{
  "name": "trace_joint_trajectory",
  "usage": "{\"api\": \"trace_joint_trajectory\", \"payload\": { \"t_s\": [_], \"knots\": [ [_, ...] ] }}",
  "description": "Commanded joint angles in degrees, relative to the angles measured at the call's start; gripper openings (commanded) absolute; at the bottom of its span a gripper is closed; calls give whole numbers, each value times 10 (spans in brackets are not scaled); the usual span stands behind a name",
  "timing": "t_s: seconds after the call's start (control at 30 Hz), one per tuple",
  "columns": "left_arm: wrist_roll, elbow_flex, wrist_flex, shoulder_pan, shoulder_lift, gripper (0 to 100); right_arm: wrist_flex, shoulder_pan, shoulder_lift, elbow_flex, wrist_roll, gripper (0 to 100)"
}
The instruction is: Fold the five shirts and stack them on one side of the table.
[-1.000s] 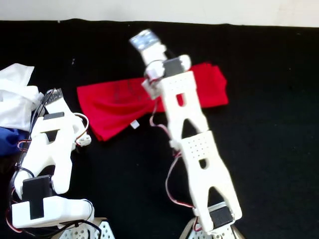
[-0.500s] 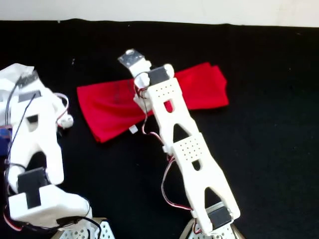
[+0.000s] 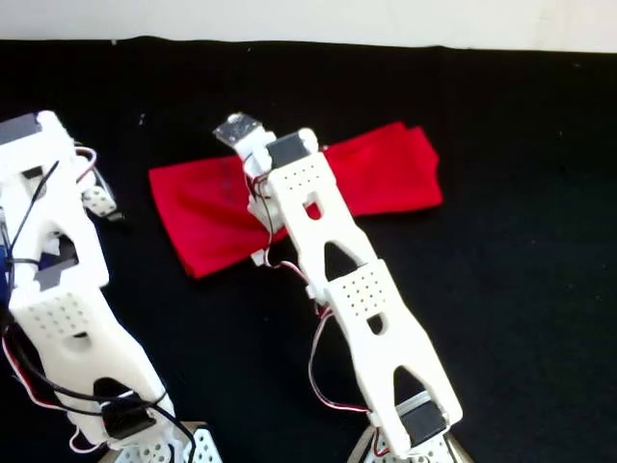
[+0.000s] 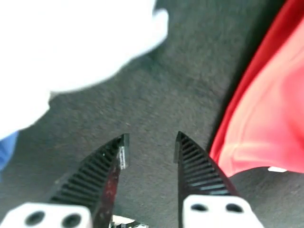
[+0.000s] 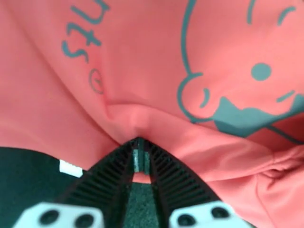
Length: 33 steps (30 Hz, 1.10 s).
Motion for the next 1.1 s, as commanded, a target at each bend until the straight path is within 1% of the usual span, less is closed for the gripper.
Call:
{"api": "trace_joint_trajectory", "payload": {
  "t_s": [0.0, 0.1, 0.27, 0.33, 0.43, 0.47, 0.57, 0.63, 0.83, 1.07],
  "knots": [
    [4, -98, 41, -2, 35, 163, 7, -13, -61, -15, 5, 8],
    [4, -113, 47, 12, 66, 164, 7, -8, -112, -58, 5, 8],
    [5, -113, 58, 62, 107, 168, 7, 46, -204, -93, 5, 19],
    [5, -113, 59, 87, 112, 168, 7, 74, -240, -92, 5, 62],
    [7, -112, 59, 127, 112, 168, 7, 120, -293, -92, 4, 152],
    [7, -112, 59, 141, 111, 171, 7, 135, -311, -92, 4, 163],
    [16, -112, 60, 175, 112, 213, 7, 180, -354, -91, 5, 147],
    [55, -112, 57, 180, 114, 225, 7, 207, -377, -91, 6, 132],
    [124, -116, 51, 179, 115, 224, 7, 266, -426, -91, 8, 112],
    [130, -115, 64, 178, 102, 224, 7, 292, -438, -90, 8, 112]
  ]
}}
